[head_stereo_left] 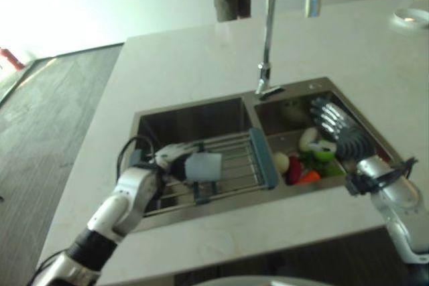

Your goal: Place the dishes in the dishwasher.

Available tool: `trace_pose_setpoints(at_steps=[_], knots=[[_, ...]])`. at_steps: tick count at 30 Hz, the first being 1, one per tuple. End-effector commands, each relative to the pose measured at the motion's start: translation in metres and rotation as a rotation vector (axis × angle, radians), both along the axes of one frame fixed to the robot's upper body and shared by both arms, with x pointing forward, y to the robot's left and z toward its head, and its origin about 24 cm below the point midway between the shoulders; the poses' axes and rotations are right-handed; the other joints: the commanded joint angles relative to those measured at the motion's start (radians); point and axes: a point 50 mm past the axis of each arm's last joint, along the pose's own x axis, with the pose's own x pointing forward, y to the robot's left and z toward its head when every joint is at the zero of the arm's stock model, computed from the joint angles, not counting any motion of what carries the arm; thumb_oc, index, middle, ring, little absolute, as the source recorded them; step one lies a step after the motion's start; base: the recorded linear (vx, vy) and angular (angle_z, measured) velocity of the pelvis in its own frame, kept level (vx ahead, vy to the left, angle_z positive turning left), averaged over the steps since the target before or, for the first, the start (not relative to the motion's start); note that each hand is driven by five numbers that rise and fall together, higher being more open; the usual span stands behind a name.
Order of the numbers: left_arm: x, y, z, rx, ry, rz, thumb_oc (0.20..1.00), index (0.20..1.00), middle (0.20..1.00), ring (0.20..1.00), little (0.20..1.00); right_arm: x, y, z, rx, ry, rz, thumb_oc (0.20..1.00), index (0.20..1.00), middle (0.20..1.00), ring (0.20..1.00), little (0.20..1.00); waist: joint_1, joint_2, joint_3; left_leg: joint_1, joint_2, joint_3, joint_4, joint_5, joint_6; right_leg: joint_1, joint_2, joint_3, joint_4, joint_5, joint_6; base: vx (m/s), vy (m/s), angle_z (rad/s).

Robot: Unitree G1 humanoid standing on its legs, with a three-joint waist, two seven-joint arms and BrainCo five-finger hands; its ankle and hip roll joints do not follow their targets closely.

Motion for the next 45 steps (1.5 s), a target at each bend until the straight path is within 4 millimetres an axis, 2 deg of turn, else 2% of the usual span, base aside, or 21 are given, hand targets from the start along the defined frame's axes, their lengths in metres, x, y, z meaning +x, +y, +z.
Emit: trace_pose_setpoints(at_steps=[1, 13, 20, 26, 31, 33, 45], knots=[[0.011, 0.005, 0.012, 0.089, -0.064, -0.013, 1.000, 1.000, 1.000, 1.000, 1.000, 0.000, 0.012, 0.033, 0.015, -0.158, 0.075, 1.000, 1.000, 1.000, 1.000, 1.000, -0.012, -0.039, -0.012, -0.009, 0.051, -0.030, 0.001, 0.015, -0.019, 0.110, -0.090, -0.035, 0.007, -0.099, 0.107, 0.00, 0.000, 0.00], [0.010, 0.005, 0.001, 0.120, -0.046, 0.012, 1.000, 1.000, 1.000, 1.000, 1.000, -0.001, 0.013, 0.032, 0.018, -0.158, 0.081, 1.000, 1.000, 1.000, 1.000, 1.000, -0.020, -0.042, -0.011, -0.005, 0.051, -0.024, 0.001, 0.013, -0.017, 0.107, -0.088, -0.029, 0.007, -0.098, 0.107, 0.00, 0.000, 0.00], [0.015, 0.011, -0.018, 0.157, -0.027, 0.068, 1.000, 1.000, 1.000, 1.000, 1.000, 0.001, 0.014, 0.031, 0.018, -0.155, 0.088, 1.000, 1.000, 1.000, 1.000, 1.000, -0.028, -0.044, -0.014, -0.005, 0.051, -0.020, 0.001, 0.012, -0.016, 0.104, -0.086, -0.022, 0.007, -0.097, 0.105, 0.00, 0.000, 0.00], [0.016, 0.013, -0.026, 0.156, -0.015, 0.096, 1.000, 1.000, 1.000, 1.000, 1.000, 0.002, 0.016, 0.030, 0.017, -0.154, 0.096, 1.000, 1.000, 1.000, 1.000, 1.000, -0.030, -0.044, -0.014, -0.004, 0.050, -0.019, 0.001, 0.011, -0.015, 0.104, -0.084, -0.016, 0.007, -0.098, 0.104, 0.00, 0.000, 0.00], [0.016, 0.020, -0.053, 0.206, 0.047, 0.158, 1.000, 1.000, 1.000, 1.000, 1.000, 0.005, 0.018, 0.030, 0.019, -0.150, 0.113, 1.000, 1.000, 1.000, 1.000, 1.000, -0.042, -0.048, -0.019, -0.002, 0.051, -0.013, 0.001, 0.010, -0.015, 0.104, -0.083, -0.008, 0.007, -0.098, 0.103, 0.00, 0.000, 0.00], [0.016, 0.017, -0.059, 0.207, 0.066, 0.138, 0.206, 0.206, 0.206, 0.206, 0.206, 0.005, 0.019, 0.029, 0.018, -0.146, 0.117, 1.000, 1.000, 1.000, 1.000, 1.000, -0.045, -0.048, -0.021, -0.001, 0.051, -0.012, 0.001, 0.009, -0.015, 0.103, -0.083, -0.005, 0.007, -0.097, 0.103, 0.01, 0.004, -0.03], [0.017, 0.007, -0.062, 0.104, 0.009, 0.082, 0.200, 0.200, 0.200, 0.200, 0.200, 0.005, 0.018, 0.028, 0.001, -0.140, 0.134, 1.000, 1.000, 1.000, 1.000, 1.000, -0.049, -0.053, -0.019, 0.003, 0.050, -0.010, 0.001, 0.007, -0.015, 0.104, -0.084, 0.000, 0.007, -0.096, 0.104, 0.00, 0.005, -0.05]])
